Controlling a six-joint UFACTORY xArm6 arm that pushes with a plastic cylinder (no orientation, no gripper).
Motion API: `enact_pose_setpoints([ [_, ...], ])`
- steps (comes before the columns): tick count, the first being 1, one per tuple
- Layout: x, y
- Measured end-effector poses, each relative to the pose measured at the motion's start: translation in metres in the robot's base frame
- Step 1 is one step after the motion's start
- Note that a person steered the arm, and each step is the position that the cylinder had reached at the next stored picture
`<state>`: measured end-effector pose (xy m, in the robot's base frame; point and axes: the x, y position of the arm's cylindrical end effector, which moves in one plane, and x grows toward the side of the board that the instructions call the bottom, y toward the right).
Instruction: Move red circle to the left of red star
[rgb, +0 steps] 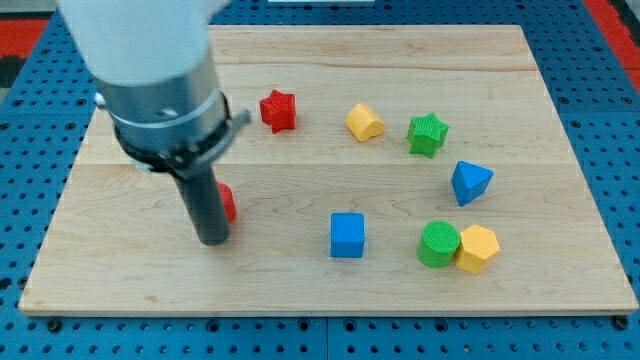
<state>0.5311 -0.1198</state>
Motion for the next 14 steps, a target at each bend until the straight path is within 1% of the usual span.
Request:
enact_pose_setpoints([
  [2, -0.043, 0.034],
  [3, -0.071, 0.030],
  [4, -0.089, 0.020],
  [6, -0.086, 0.031],
  [7, -0.084, 0.021],
  [8, -0.083, -0.018],
  [9, -0.105, -0.026],
  [10, -0.112, -0.099],
  [11, -0.121, -0.102],
  [12, -0.128, -0.077],
  [13, -0.132, -0.089],
  [14, -0.161, -0.092],
])
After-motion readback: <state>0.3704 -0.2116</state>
